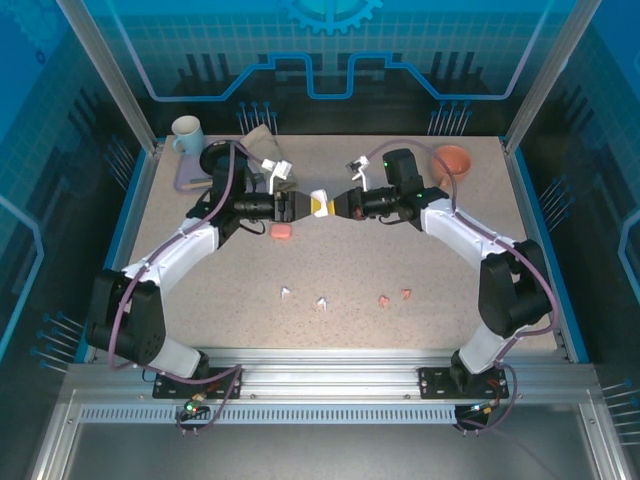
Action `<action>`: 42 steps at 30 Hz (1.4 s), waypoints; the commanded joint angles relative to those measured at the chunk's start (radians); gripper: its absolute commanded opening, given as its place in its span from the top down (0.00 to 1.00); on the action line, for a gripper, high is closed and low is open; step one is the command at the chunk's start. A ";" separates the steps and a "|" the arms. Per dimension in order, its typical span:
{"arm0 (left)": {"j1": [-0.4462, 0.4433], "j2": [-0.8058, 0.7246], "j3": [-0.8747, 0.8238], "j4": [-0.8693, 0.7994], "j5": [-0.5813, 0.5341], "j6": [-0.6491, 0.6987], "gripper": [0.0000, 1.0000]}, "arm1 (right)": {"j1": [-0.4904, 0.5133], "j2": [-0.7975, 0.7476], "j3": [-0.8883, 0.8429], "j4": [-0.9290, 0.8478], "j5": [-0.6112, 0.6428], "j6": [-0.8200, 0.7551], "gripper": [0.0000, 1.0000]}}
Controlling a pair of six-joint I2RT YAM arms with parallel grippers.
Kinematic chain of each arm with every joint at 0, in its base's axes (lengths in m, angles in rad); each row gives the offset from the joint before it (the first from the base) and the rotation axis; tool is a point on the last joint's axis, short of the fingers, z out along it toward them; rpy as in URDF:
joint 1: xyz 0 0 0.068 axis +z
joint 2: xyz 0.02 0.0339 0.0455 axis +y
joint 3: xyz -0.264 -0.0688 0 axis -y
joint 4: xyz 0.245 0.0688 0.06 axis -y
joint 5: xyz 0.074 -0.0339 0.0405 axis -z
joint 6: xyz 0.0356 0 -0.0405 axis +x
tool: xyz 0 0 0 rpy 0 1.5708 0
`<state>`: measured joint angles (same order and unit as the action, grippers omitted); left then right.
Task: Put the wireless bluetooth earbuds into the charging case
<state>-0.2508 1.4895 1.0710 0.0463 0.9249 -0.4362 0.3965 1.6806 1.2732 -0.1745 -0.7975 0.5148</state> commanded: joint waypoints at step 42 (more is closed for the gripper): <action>0.004 0.385 0.496 -1.075 0.137 0.767 0.52 | 0.106 0.232 0.420 -0.663 0.254 -0.661 1.00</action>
<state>-0.2455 1.8572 1.5425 -0.9760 1.0199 0.2813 0.4969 1.9026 1.6577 -0.8127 -0.5491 -0.1303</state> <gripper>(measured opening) 0.491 0.046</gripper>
